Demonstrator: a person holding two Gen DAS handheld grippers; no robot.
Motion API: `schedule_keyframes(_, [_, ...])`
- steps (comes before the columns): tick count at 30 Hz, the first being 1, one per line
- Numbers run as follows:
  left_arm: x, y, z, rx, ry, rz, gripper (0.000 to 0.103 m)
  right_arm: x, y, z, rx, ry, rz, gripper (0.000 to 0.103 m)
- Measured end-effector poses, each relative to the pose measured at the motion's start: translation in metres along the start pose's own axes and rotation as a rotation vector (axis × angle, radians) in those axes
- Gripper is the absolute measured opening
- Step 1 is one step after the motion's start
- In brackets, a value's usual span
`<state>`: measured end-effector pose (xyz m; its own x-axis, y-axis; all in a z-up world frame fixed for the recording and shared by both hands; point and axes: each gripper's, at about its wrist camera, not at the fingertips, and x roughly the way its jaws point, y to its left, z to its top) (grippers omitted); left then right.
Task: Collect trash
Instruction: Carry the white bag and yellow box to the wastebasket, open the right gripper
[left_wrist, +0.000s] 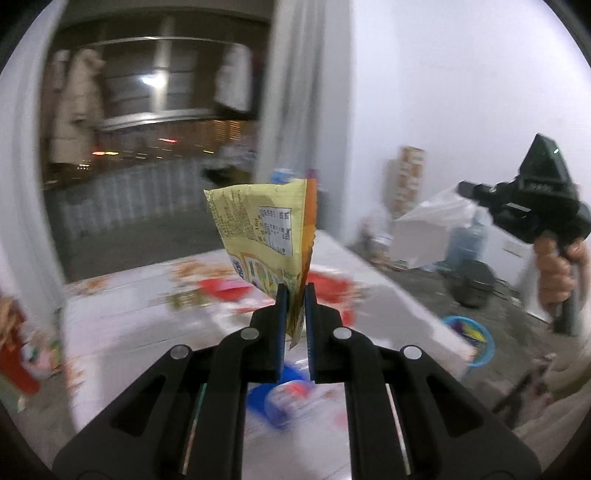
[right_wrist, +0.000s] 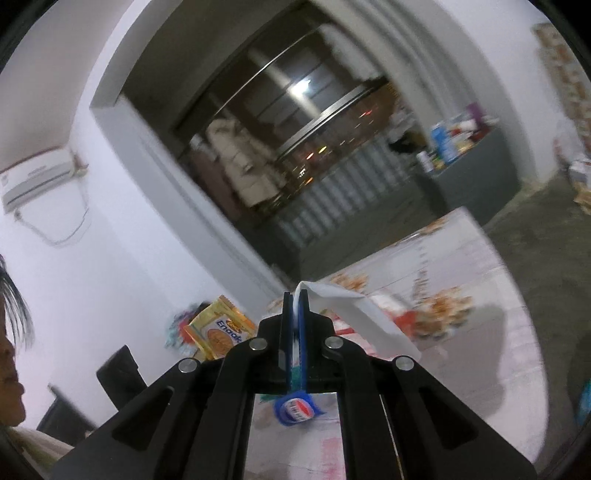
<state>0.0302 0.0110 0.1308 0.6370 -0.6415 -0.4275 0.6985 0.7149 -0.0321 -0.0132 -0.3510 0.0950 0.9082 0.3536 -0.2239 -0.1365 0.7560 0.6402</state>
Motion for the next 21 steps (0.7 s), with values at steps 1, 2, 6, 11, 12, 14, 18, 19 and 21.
schedule_keyframes(1, [0.012,-0.010,0.007,0.013,0.018,-0.054,0.007,-0.008,-0.006,0.001,0.010,-0.017,-0.017,0.003])
schedule_keyframes(2, [0.021,-0.019,0.012,0.024,0.030,-0.090,0.007,-0.021,-0.016,0.001,0.030,-0.044,-0.046,0.003])
schedule_keyframes(6, [0.077,-0.072,0.038,0.087,0.116,-0.285,0.007,-0.070,-0.056,0.000,0.107,-0.144,-0.175,0.003])
schedule_keyframes(11, [0.155,-0.156,0.064,0.157,0.263,-0.479,0.007,-0.129,-0.121,-0.011,0.254,-0.262,-0.371,0.003])
schedule_keyframes(12, [0.174,-0.178,0.068,0.179,0.304,-0.523,0.007,-0.135,-0.132,-0.014,0.284,-0.271,-0.396,0.003])
schedule_keyframes(14, [0.207,-0.215,0.067,0.210,0.368,-0.587,0.007,-0.149,-0.166,-0.022,0.378,-0.293,-0.450,0.003])
schedule_keyframes(18, [0.277,-0.292,0.052,0.269,0.516,-0.686,0.007,-0.168,-0.236,-0.035,0.594,-0.327,-0.483,0.003])
schedule_keyframes(19, [0.294,-0.309,0.046,0.278,0.553,-0.705,0.007,-0.170,-0.253,-0.037,0.645,-0.333,-0.482,0.003])
schedule_keyframes(21, [0.323,-0.343,0.032,0.322,0.599,-0.740,0.007,-0.175,-0.289,-0.045,0.738,-0.342,-0.519,0.003])
